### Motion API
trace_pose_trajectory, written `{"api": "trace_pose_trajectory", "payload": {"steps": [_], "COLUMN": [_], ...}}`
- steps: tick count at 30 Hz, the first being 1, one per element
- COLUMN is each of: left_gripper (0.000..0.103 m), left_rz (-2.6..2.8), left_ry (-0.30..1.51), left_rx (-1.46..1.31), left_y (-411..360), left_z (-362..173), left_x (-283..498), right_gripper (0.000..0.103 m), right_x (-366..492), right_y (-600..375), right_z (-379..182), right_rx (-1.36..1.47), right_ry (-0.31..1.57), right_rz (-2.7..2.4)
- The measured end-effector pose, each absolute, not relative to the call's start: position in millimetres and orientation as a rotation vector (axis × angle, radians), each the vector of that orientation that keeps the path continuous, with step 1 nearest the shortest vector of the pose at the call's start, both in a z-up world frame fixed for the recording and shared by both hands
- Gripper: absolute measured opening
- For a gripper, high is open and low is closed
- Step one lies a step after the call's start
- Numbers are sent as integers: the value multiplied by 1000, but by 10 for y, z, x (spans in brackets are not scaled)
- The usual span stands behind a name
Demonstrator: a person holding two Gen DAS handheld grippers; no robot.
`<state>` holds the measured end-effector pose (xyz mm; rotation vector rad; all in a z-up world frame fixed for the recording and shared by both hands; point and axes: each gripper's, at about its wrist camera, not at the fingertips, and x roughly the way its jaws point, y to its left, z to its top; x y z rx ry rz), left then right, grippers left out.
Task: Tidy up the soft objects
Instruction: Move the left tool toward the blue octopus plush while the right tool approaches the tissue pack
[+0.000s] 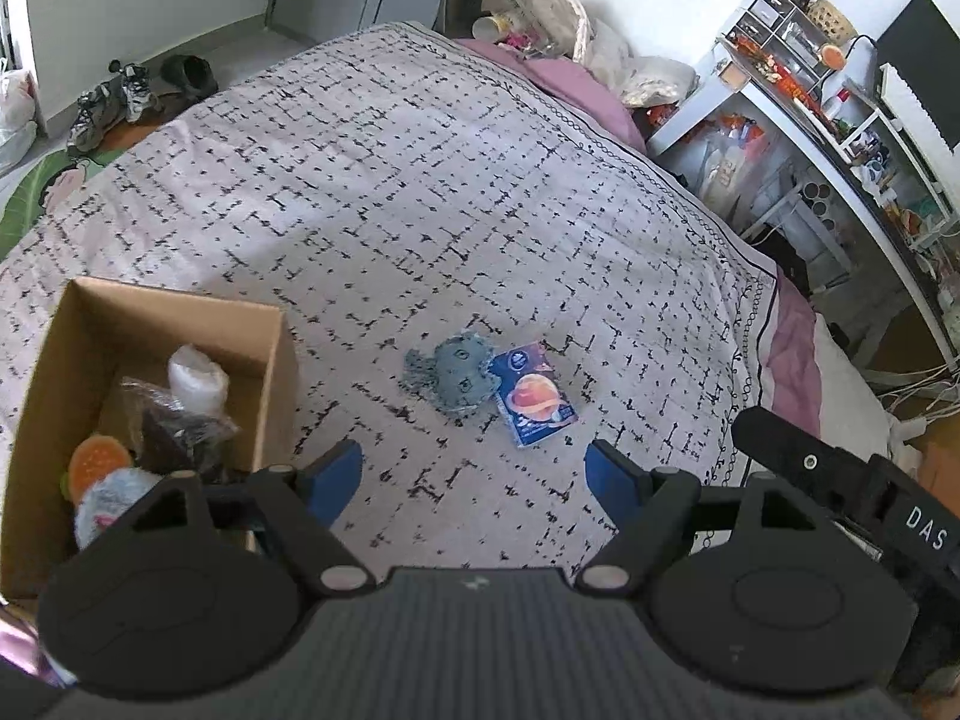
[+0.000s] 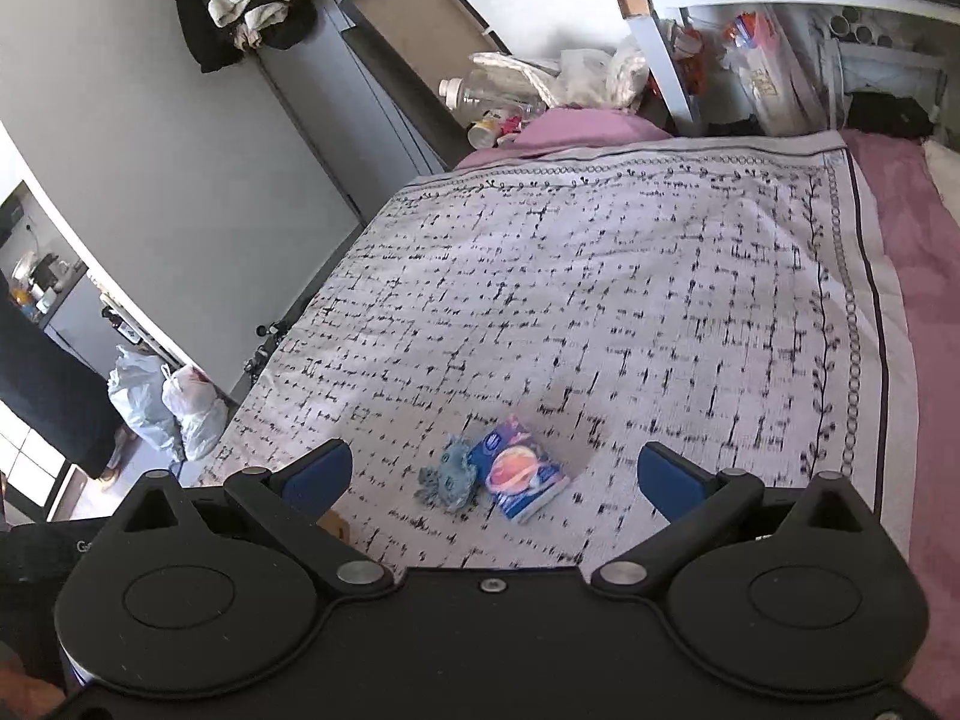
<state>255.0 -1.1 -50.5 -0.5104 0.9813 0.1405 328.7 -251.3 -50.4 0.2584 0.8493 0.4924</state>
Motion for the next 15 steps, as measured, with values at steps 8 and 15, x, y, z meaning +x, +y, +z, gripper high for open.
{"api": "trace_pose_trajectory", "payload": {"steps": [8,15], "left_gripper": [80,80], "left_rz": [146,162], "left_ry": [1002,1053], "left_rx": [-493,-515], "left_y": [-92,-58], "left_z": [-701,-987], "left_x": [2804,3060], "right_gripper": [102,103], "right_x": [3468,3583], "right_y": [-2538,-2365], "right_z": [-893,-1142], "right_rx": [225,89], "right_ry": [869,883], "right_rz": [488,527]}}
